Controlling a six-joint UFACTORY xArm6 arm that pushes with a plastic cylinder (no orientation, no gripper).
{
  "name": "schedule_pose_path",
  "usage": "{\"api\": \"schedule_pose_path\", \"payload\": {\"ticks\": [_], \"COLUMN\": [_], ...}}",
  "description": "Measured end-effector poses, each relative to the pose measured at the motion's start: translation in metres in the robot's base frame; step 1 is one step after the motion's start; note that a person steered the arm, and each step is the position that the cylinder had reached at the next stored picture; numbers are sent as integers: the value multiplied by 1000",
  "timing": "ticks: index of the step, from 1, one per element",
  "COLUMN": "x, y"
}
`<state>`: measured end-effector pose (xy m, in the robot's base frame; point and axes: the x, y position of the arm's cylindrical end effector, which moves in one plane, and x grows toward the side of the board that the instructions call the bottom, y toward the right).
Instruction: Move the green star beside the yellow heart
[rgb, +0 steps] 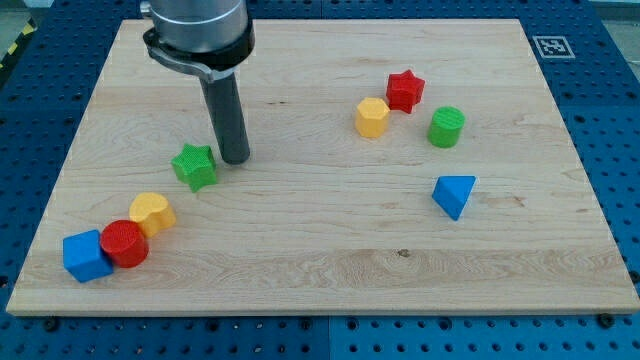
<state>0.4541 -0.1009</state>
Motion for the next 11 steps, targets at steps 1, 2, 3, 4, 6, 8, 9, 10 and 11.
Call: {"api": "schedule_pose_path", "payload": {"ticks": [1,2,3,4,6,8,9,10,11], "x": [4,5,14,18,3,12,39,45,46], "y": [-10,-39,-62,-84,-109,-149,-151,-151,-192]}}
